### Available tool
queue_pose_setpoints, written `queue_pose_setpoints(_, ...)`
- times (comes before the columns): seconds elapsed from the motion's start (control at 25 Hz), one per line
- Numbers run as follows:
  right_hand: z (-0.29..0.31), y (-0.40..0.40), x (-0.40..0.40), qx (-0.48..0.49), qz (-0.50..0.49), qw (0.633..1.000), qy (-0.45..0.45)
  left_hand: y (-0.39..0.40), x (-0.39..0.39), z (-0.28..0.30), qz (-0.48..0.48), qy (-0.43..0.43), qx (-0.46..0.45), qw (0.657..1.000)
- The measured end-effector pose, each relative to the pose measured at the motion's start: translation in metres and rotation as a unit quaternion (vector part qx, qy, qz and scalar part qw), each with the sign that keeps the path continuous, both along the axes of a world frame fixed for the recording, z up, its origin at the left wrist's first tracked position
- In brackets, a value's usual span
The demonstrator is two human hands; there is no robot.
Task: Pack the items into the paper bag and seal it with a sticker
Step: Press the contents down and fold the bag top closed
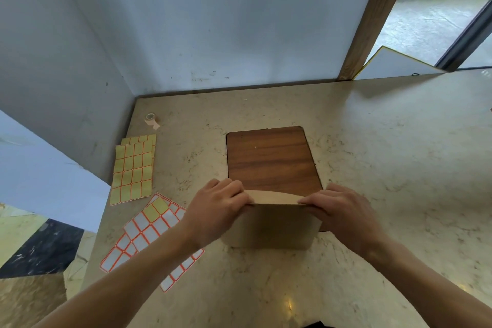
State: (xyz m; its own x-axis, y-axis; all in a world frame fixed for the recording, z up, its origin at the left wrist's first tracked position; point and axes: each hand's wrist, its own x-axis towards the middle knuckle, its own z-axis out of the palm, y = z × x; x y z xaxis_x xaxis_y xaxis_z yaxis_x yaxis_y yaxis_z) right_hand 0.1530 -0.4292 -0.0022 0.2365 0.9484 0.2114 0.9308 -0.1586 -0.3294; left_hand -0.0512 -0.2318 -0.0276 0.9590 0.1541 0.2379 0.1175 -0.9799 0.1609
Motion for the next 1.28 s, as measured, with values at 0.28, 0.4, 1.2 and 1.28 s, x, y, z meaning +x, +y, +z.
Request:
queue_pose_setpoints(0.28,-0.008,-0.019,0.018,0.000,-0.085,0.992,0.095,0.030,-0.036,-0.018,0.078,-0.017,-0.123,0.989)
queue_pose_setpoints(0.4,-0.009,-0.016,0.020,0.018,-0.099,0.986,0.130,0.031,-0.040,-0.023,0.115,-0.050,-0.163,0.979)
queue_pose_setpoints(1.2,-0.006,0.013,0.045,0.003,-0.138,0.980,0.140,0.030,-0.016,-0.017,0.190,-0.094,-0.229,0.950)
queue_pose_setpoints(1.28,-0.005,0.015,0.044,-0.005,-0.133,0.985,0.108,0.029,-0.016,-0.016,0.188,-0.095,-0.234,0.949)
